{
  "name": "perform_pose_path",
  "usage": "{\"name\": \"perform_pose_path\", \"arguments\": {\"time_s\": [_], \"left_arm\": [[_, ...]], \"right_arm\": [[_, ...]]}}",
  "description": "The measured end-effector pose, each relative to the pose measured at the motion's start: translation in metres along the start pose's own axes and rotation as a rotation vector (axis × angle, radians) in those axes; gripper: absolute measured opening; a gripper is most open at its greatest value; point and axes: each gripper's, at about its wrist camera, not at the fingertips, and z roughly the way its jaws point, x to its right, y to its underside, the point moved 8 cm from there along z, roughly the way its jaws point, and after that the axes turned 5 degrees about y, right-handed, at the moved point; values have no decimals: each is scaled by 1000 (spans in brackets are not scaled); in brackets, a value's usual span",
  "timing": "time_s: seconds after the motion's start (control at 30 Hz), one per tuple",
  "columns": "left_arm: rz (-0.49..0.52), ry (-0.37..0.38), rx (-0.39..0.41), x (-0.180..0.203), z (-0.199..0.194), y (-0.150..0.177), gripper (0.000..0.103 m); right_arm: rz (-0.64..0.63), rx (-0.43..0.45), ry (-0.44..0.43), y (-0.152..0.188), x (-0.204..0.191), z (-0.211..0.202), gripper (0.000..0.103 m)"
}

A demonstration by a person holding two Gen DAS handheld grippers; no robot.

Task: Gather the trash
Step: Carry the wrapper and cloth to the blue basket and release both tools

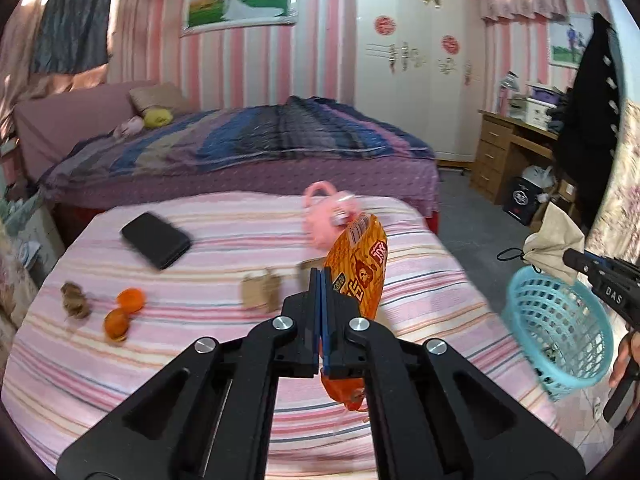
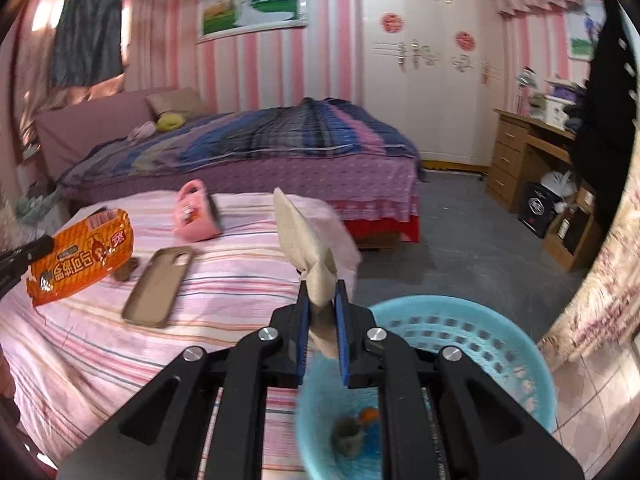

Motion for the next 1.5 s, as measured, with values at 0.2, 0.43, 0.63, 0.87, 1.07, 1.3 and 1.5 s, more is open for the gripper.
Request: {"name": "perform_pose_path", "arguments": {"time_s": [0.2,0.43,0.63,0.87,1.07,1.3,1.5], "left_arm": [[13,107,0,71,11,-4,0],[64,211,-14,154,27,5,0],[120,254,-50,208,45,22,0],[156,283,-94,248,71,40,0],[170,235,-95,239,78,47,65],[148,155,-44,198,67,30,87],[137,80,-14,159,54,17,92]], "right_arm": [[41,-11,64,8,53,-2,12],[42,-46,131,23,98,-1,12],[60,-62,156,38,136,3,12],[88,-66,152,47,156,5,12],[95,-64,154,48,155,4,12],[87,-67,152,48,151,5,12],[81,-86,168,47,142,8,21]]}}
